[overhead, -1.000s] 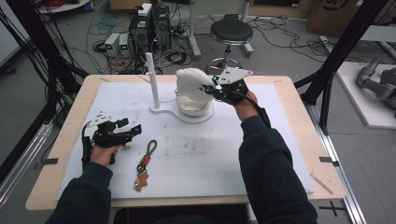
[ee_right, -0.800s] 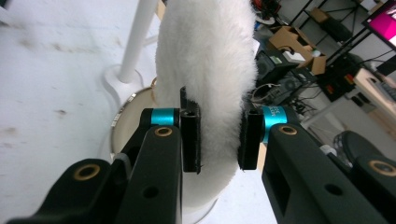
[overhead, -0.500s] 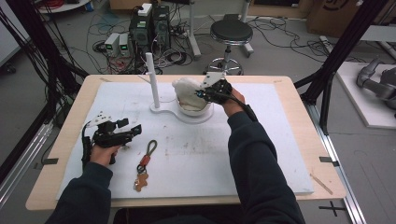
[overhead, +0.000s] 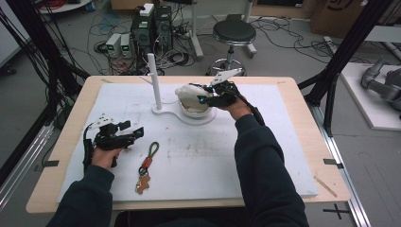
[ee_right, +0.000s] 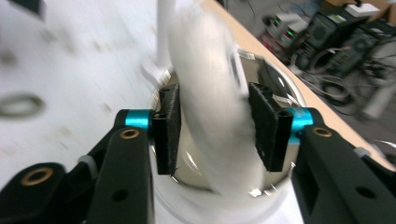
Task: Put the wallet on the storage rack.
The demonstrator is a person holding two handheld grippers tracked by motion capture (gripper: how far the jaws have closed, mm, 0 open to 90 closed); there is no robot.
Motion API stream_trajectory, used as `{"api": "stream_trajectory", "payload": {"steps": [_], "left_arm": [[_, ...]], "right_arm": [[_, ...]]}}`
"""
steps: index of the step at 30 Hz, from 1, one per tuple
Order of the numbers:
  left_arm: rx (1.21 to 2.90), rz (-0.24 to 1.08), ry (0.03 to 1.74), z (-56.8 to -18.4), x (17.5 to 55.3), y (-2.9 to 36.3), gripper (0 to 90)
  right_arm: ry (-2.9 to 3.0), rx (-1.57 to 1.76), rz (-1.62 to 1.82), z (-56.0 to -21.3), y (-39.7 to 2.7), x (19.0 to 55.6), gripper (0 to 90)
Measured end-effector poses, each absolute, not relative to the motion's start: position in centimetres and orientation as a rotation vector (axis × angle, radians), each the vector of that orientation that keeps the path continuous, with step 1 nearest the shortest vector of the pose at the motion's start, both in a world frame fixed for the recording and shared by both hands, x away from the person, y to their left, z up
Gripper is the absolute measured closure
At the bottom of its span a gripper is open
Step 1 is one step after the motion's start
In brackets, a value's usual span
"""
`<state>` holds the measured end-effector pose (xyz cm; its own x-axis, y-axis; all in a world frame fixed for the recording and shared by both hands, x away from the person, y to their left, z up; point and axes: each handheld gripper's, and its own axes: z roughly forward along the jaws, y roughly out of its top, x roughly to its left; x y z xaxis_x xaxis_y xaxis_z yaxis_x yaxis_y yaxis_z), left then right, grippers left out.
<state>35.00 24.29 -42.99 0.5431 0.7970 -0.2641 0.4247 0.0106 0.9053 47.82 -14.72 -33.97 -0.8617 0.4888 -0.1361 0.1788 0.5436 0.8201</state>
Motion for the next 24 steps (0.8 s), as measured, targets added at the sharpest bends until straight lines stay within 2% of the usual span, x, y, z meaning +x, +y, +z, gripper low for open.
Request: {"api": "stream_trajectory", "payload": {"steps": [3, 5, 7, 10, 11, 13, 18, 19, 22, 24], "left_arm": [[1.615, 0.399, 1.056, -43.0, 35.0, 24.3, 23.9], [1.615, 0.402, 1.057, -43.0, 35.0, 24.3, 23.9], [1.613, 0.4, 1.059, -43.0, 35.0, 24.4, 23.9], [1.614, 0.4, 1.06, -43.0, 35.0, 24.4, 23.9], [1.614, 0.399, 1.061, -43.0, 35.0, 24.4, 23.9], [1.614, 0.395, 1.06, -43.0, 35.0, 24.4, 23.9], [1.615, 0.39, 1.061, -43.0, 34.9, 24.3, 24.1], [1.615, 0.39, 1.061, -43.0, 34.9, 24.3, 24.1], [1.614, 0.391, 1.062, -42.9, 34.8, 24.3, 23.9], [1.618, 0.421, 1.068, -42.8, 34.7, 24.2, 22.5]], "right_arm": [[2.417, 0.613, 1.398, -33.8, -14.5, 47.7, 57.5], [2.424, 0.628, 1.452, -33.9, -14.3, 47.7, 66.2], [2.448, 0.639, 1.355, -34.4, -13.8, 47.6, 70.2], [2.494, 0.613, 1.237, -34.9, -13.2, 47.5, 70.3], [2.494, 0.6, 1.22, -34.8, -13.1, 47.3, 68.2], [2.476, 0.598, 1.215, -34.5, -13.2, 46.9, 58.5], [2.405, 0.694, 1.295, -33.8, -15.9, 45.3, 47.0], [2.405, 0.694, 1.295, -33.8, -15.9, 45.3, 47.0], [2.359, 0.782, 1.274, -33.8, -18.7, 43.7, 36.8], [2.331, 0.802, 1.269, -34.0, -19.4, 43.0, 36.2]]}}
